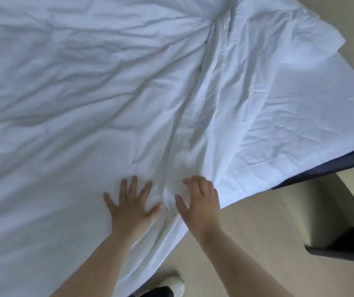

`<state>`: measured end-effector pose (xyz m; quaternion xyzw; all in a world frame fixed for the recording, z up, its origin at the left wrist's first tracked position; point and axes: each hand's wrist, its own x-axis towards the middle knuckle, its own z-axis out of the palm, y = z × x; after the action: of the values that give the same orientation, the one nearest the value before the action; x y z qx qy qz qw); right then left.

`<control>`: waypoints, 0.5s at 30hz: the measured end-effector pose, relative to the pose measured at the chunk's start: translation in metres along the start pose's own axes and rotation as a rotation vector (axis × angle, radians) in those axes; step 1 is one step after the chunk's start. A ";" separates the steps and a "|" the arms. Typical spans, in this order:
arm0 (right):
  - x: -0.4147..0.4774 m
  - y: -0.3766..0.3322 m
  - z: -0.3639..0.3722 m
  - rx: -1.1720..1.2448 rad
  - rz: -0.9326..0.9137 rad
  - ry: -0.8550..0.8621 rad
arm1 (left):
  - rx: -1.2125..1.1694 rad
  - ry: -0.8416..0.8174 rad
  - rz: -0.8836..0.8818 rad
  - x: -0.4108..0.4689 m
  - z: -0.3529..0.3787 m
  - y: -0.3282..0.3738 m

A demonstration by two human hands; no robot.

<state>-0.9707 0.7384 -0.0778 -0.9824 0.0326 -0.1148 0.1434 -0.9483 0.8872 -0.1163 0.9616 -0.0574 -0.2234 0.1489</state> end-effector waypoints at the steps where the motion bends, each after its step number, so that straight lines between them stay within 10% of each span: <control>1: 0.020 0.006 -0.002 0.014 0.068 0.029 | 0.034 -0.005 0.018 0.005 0.006 0.002; 8: 0.177 0.031 0.015 0.057 0.601 -0.403 | 0.067 0.002 0.030 0.022 0.016 -0.011; 15: 0.214 0.064 0.052 -0.005 0.613 -0.424 | -0.001 0.175 0.021 0.036 0.021 -0.017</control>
<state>-0.7529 0.6703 -0.0986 -0.9294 0.2951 0.1397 0.1723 -0.9248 0.8913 -0.1544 0.9767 -0.0541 -0.1367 0.1563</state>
